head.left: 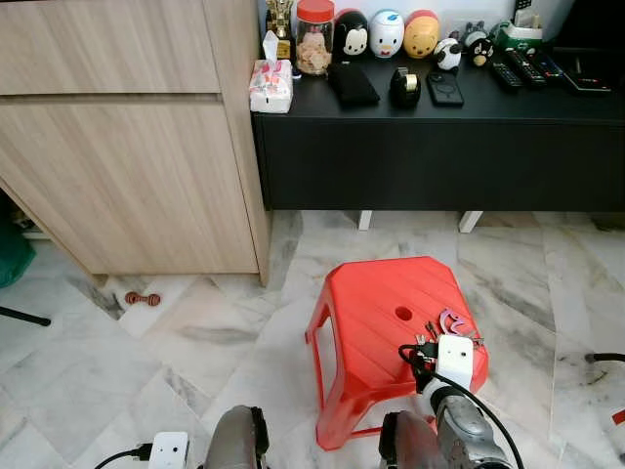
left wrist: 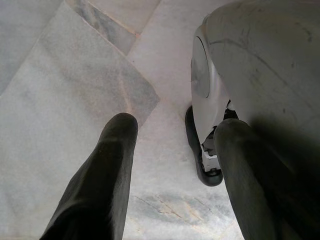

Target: Hang keys on a hook

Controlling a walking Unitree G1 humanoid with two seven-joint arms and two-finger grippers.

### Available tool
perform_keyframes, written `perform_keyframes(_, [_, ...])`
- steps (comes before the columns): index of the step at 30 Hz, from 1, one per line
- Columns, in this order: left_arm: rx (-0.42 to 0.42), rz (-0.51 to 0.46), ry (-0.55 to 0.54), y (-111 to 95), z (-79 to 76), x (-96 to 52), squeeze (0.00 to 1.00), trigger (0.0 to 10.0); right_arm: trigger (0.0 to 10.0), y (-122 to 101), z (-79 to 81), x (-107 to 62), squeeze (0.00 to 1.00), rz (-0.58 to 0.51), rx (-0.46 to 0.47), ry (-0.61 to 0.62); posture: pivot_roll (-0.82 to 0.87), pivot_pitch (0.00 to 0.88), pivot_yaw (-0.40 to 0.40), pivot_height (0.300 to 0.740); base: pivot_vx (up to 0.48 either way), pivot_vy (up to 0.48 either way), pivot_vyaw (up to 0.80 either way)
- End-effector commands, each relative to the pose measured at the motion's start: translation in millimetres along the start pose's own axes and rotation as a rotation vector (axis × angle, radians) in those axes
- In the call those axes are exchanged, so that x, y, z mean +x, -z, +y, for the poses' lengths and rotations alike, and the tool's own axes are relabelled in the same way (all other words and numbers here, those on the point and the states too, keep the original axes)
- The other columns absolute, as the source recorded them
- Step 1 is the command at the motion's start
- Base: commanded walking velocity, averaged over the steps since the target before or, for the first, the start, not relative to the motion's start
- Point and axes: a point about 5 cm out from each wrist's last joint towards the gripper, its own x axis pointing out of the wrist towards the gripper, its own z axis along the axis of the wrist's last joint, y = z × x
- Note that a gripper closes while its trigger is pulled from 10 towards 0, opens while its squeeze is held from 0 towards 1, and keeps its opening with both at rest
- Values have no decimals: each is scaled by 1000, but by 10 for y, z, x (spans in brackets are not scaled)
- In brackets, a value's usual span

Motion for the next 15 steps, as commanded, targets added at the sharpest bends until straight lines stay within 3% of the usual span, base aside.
perform_keyframes(1, [13, 27, 16, 59, -43, -9, 0, 10000, 10000, 50, -39, -16, 0, 22, -8, 11, 59, 111, -32, 612, 0, 0, 0])
perform_keyframes(4, [14, 30, 14, 65, -39, -11, 0, 10000, 10000, 50, -40, -13, 0, 27, -12, 7, 58, 110, -32, 612, 0, 0, 0])
perform_keyframes(6, [14, 31, 14, 68, -35, -12, 0, 10000, 5216, 47, -46, -11, 0, 29, -15, 7, 58, 110, -32, 612, 0, 0, 0])
perform_keyframes(7, [13, 31, 13, 69, -34, -12, 0, 10000, 5216, 46, -48, -10, 0, 29, -15, 7, 58, 110, -32, 612, 0, 0, 0])
perform_keyframes(8, [14, 32, 12, 72, -30, -14, 0, 10000, 3843, 45, -50, -10, 0, 30, -16, 9, 61, 112, -33, 612, 0, 0, 0])
perform_keyframes(10, [14, 34, 11, 76, -25, -16, 0, 10000, 3451, 45, -54, -8, 0, 33, -18, 10, 61, 112, -33, 612, 0, 0, 0])
perform_keyframes(11, [14, 35, 11, 77, -23, -16, 0, 10000, 824, 46, -56, -8, 0, 36, -21, 10, 61, 112, -33, 612, 0, 0, 0])
perform_keyframes(13, [14, 36, 10, 80, -20, -18, 0, 10000, 314, 48, -58, -7, 0, 39, -24, 11, 61, 113, -32, 612, 0, 0, 0])
perform_keyframes(15, [14, 37, 10, 84, -16, -19, 0, 10000, 784, 49, -59, -7, 0, 41, -24, 12, 61, 113, -32, 612, 0, 0, 0])
